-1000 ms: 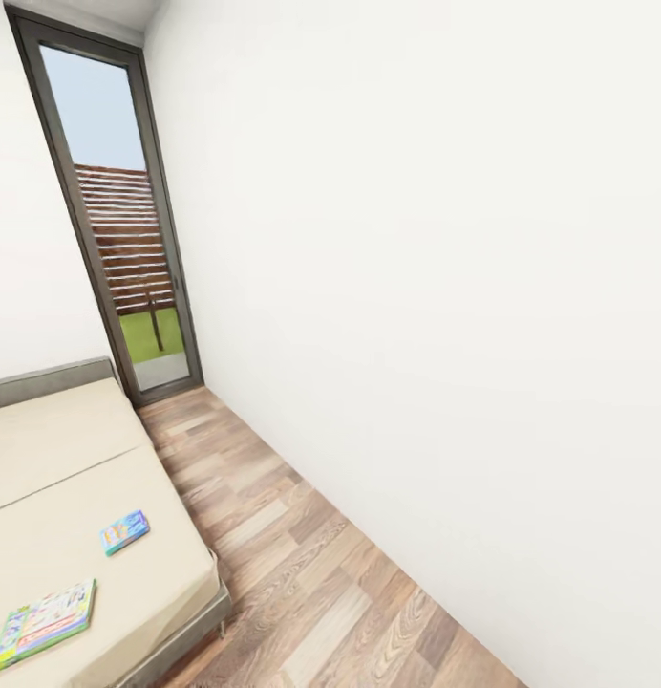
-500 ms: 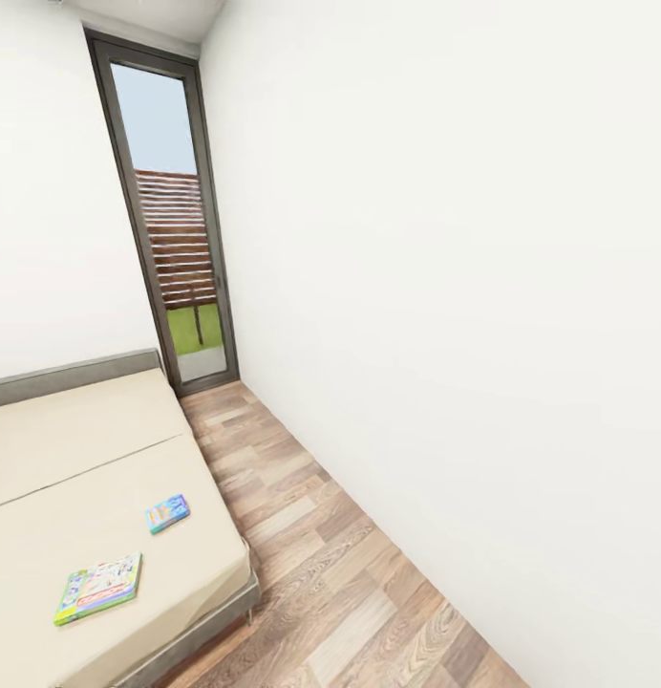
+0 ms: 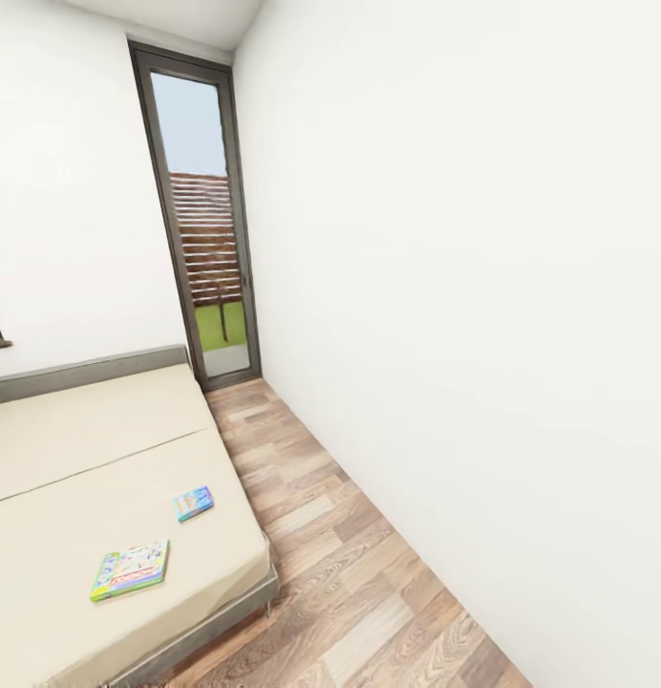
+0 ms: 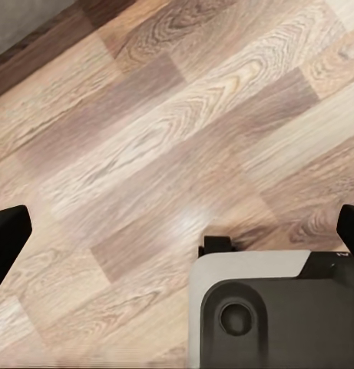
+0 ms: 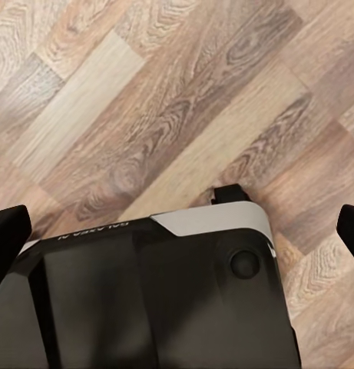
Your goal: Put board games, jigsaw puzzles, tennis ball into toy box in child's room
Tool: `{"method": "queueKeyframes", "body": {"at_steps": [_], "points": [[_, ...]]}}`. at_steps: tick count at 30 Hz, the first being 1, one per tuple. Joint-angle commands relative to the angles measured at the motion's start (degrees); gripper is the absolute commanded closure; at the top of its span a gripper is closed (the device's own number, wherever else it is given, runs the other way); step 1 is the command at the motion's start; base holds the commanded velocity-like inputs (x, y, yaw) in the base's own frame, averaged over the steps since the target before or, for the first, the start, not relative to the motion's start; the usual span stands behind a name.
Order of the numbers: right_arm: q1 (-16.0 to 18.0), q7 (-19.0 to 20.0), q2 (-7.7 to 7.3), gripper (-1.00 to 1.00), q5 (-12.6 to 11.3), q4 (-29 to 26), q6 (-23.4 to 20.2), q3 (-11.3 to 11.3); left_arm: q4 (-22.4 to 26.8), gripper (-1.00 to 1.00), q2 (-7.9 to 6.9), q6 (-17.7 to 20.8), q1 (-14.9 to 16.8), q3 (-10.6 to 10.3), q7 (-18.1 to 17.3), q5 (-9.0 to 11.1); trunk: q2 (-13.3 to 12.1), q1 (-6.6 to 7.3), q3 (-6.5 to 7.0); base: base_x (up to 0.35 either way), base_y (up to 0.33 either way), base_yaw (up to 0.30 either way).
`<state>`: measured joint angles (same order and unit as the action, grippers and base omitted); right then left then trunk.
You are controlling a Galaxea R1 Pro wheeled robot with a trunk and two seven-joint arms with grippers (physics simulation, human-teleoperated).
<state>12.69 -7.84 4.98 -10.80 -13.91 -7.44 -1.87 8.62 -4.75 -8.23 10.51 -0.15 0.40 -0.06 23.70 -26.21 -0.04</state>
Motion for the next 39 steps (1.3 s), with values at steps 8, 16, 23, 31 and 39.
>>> {"method": "queueKeyframes", "body": {"at_steps": [8,16,23,31,39], "points": [[-0.03,-0.24,0.11,-1.00,-0.28,-0.15,-0.30,-0.12,-0.09,-1.00,0.03,-0.21,0.04,-0.02,0.04,-0.03,-0.78,0.42,0.34,0.000,0.000,0.286],[-0.03,-0.24,0.11,-1.00,-0.28,-0.15,-0.30,-0.06,-0.09,-1.00,0.04,-0.21,0.04,-0.02,0.04,-0.03,-0.78,0.42,0.34,0.000,0.000,0.288],[-0.03,-0.25,0.12,-1.00,-0.28,-0.15,-0.30,-0.06,-0.09,-1.00,0.08,-0.21,0.04,-0.02,0.04,-0.06,-0.78,0.42,0.34,0.000,0.000,0.288],[-0.03,-0.42,0.12,-1.00,-0.28,-0.15,-0.30,-0.06,-0.17,-1.00,0.09,-0.21,0.04,-0.02,0.04,-0.11,-0.78,0.42,0.34,0.000,0.000,0.289],[-0.03,-5.17,0.82,-1.00,-0.28,-0.15,-0.37,-0.06,-0.27,-1.00,0.09,-0.21,0.04,-0.02,0.04,-0.12,-0.78,0.42,0.24,0.000,0.000,0.289]]}}
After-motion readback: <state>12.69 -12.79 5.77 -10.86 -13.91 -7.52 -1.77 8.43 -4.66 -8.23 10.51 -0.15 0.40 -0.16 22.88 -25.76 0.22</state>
